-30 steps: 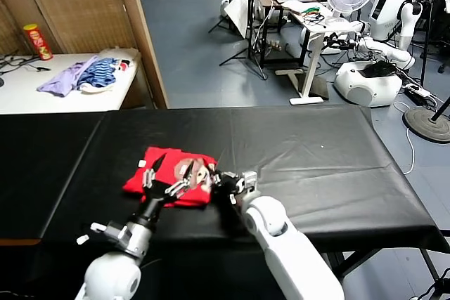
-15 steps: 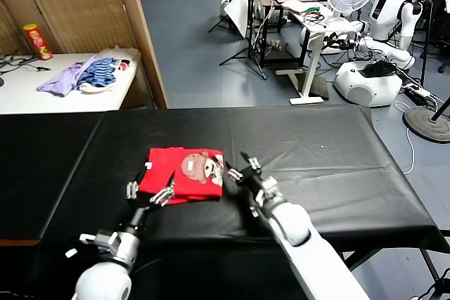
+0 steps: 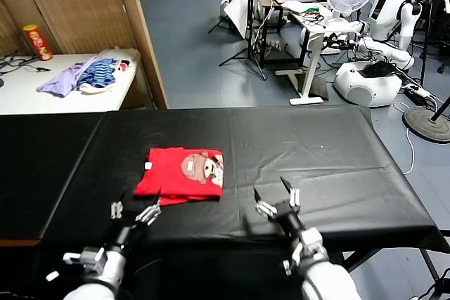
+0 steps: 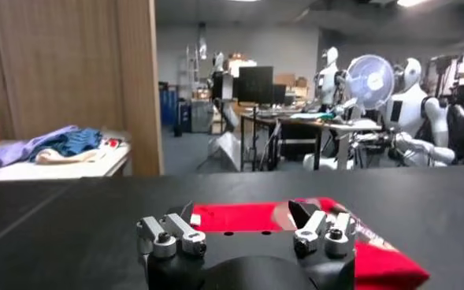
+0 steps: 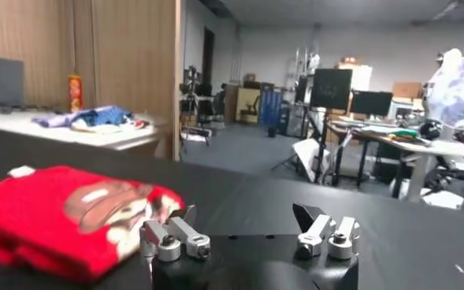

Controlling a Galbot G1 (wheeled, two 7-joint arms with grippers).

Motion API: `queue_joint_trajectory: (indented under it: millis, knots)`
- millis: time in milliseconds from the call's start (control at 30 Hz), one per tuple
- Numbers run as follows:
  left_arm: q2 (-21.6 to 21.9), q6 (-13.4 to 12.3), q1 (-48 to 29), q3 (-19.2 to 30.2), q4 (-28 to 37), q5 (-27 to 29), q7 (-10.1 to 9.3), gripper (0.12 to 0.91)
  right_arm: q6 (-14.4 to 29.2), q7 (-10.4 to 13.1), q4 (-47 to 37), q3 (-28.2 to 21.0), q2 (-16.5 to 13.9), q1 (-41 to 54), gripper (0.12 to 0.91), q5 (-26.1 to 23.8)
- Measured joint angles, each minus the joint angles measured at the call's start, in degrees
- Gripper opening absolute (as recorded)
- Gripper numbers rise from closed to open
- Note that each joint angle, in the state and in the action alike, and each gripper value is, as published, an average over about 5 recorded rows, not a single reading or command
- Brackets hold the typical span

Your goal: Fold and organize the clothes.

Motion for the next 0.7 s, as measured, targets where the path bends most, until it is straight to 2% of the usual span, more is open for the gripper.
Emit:
queue_joint_trajectory:
  millis: [300, 567, 700]
  knots:
    - [1.99, 6.18, 10.03, -3.56, -5.18, -8.26, -4.68, 0.798, -2.92, 4.54, 8.73, 2.94, 0.02, -13.8, 0.798, -0.3]
    - [1.63, 9.58, 17.53, -9.03, -9.37, -11.79, -4.65, 0.798, -5.99, 7.23, 13.78, 3.84, 2.12, -21.66, 0.798, 1.0]
    - [1.14, 11.08, 20.08, -10.95, -11.24, -11.96, -4.69, 0.798, -6.31, 7.39, 14.44, 3.93, 2.44, -23.23, 0.798, 1.06]
